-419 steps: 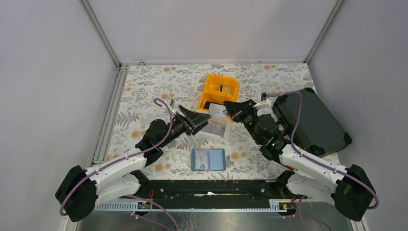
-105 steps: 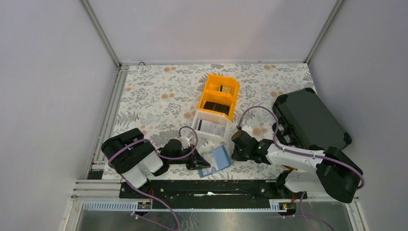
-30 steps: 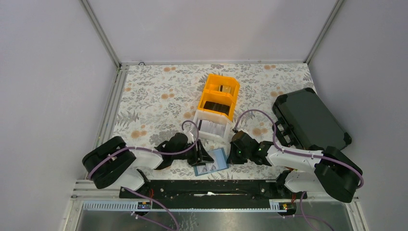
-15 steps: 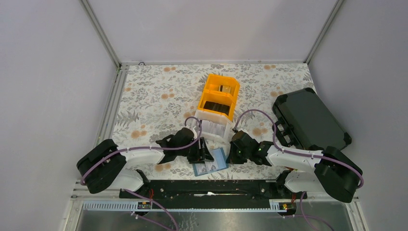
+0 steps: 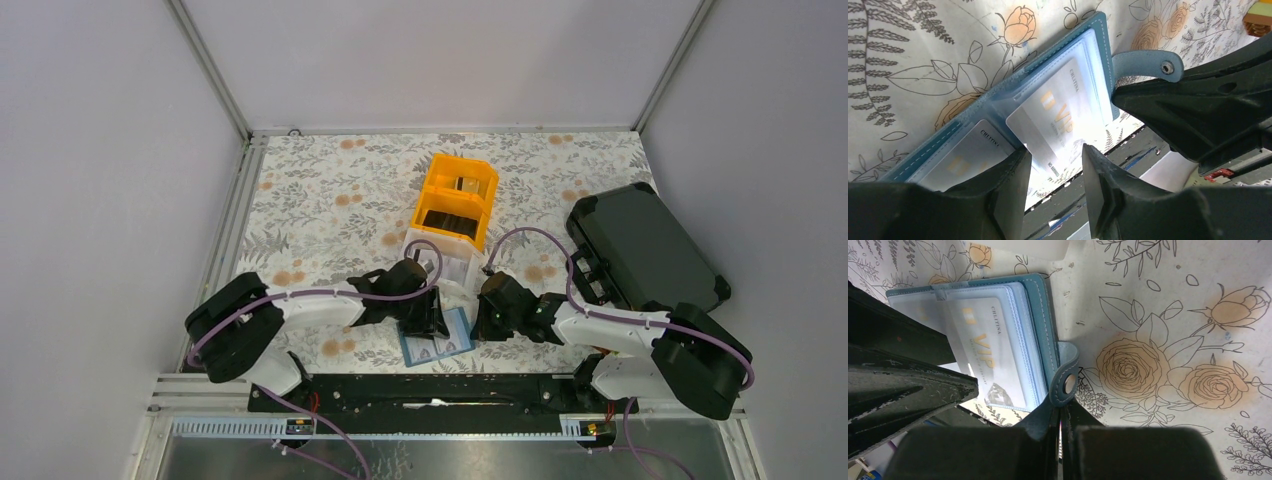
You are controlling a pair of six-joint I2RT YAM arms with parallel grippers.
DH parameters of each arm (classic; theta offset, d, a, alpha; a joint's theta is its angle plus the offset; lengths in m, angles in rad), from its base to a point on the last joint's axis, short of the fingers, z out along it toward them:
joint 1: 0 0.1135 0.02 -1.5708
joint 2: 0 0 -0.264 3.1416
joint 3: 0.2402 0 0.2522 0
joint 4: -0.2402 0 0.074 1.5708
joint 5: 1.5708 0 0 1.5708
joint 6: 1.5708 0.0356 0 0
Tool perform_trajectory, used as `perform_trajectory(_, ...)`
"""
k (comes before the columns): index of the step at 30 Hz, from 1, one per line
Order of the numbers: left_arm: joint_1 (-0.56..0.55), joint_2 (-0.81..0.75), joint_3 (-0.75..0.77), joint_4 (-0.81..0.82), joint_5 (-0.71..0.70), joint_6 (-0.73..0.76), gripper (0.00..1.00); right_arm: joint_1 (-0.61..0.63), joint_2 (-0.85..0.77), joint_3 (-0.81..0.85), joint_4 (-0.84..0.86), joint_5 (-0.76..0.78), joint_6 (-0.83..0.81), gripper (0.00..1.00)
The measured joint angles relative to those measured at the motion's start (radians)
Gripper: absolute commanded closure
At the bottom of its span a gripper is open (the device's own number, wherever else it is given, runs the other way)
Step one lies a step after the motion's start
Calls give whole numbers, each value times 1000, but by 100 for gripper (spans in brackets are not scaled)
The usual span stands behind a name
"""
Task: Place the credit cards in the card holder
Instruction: Insert the credit card into the card holder.
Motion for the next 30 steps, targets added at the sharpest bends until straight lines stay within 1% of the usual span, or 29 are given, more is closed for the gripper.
perform_trajectory(6, -6, 14, 43, -65, -13, 29, 52, 0, -1, 0, 0, 1, -1, 100)
perform_trajectory(13, -8, 3, 53, -108, -25, 39, 51, 0, -2, 0, 0, 3, -3, 100)
perform_trajectory(16, -8, 3, 53, -107, -25, 39, 53, 0, -2, 0, 1, 3, -4, 100)
perform_trajectory(21, -11, 8, 53, -101, -20, 35, 58, 0, -1, 0, 2, 3, -8, 100)
perform_trajectory(30, -28, 40, 88, -88, -16, 26, 59, 0, -1, 0, 1, 3, -11, 100)
